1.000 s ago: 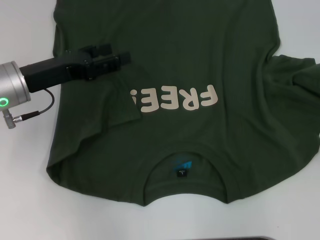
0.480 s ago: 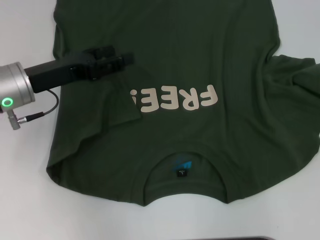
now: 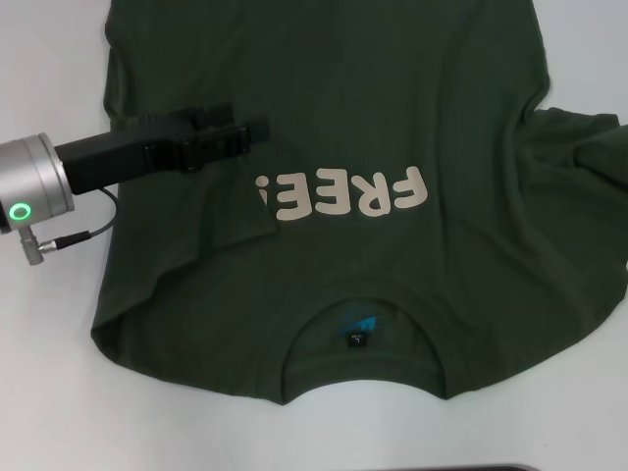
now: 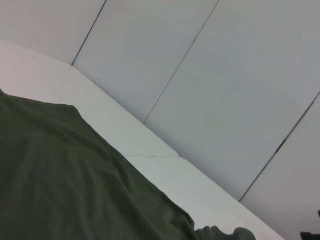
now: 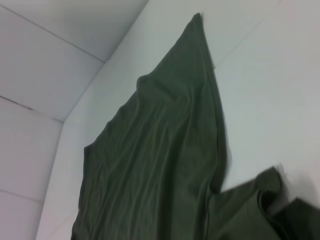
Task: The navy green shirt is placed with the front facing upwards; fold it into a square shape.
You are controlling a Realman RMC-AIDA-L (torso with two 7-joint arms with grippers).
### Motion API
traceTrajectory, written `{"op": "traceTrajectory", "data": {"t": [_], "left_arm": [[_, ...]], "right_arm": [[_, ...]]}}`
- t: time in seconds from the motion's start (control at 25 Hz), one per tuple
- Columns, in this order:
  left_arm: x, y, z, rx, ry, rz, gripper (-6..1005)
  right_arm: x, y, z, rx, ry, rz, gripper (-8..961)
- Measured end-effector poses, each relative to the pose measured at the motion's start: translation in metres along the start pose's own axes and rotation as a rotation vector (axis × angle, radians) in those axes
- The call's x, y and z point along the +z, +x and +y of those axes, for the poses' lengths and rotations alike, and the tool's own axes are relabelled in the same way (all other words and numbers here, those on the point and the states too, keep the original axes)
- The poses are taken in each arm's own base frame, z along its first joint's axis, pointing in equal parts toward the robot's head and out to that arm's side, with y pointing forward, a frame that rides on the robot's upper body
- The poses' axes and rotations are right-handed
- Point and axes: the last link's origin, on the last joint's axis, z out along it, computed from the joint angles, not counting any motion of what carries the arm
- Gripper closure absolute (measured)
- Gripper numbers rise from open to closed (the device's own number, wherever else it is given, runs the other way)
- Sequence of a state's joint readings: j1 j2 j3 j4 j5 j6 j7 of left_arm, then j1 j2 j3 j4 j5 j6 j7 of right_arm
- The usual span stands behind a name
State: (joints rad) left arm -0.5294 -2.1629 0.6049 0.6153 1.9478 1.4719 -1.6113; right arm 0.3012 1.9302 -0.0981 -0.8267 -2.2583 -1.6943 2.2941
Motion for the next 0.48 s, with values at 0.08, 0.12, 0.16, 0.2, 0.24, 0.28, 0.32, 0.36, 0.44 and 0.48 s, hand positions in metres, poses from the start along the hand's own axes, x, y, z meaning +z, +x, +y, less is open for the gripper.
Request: {"op": "traceTrajectory", "data": {"t": [0.08,0.12,0.16,0.2,0.24,0.28,0.32,0.36,0.44,0.48], "left_arm": [[0.0,0.0,0.0,0.002,0.001,-0.002,202],[0.0,-0.001,0.0,0.004,0.001,-0.003,202],[0.0,-0.001,0.0,0.006,0.0,-0.005,202],[0.0,-0.001,0.0,0.01,-0.001,-0.007,202],[0.001,-0.001,0.0,0.014,-0.002,-0.008,202],[0.001,-0.001,0.001,0.017,-0.003,-0.01,202],[0.001,-0.001,0.001,0.018,-0.003,-0.01,202],[0.001,-0.001,0.001,0.018,-0.003,-0.01,202],[0.001,-0.001,0.0,0.019,-0.003,-0.012,202],[0.002,-0.001,0.0,0.02,-0.003,-0.012,202]], "right_arm": [[0.007,-0.002,0.001,-0.003,-0.002,-0.004,42],[0.011,-0.003,0.001,-0.009,-0.003,-0.007,42],[0.014,-0.003,0.002,-0.014,-0.003,-0.011,42],[0.017,-0.004,0.002,-0.021,-0.004,-0.013,42],[0.021,-0.004,0.002,-0.026,-0.004,-0.014,42],[0.025,-0.005,0.002,-0.028,-0.002,-0.013,42],[0.03,-0.004,0.002,-0.028,-0.003,-0.008,42],[0.033,-0.004,0.002,-0.028,0.0,-0.006,42],[0.04,-0.004,0.0,-0.033,0.015,-0.005,42],[0.042,-0.004,-0.001,-0.036,0.023,-0.005,41]]}}
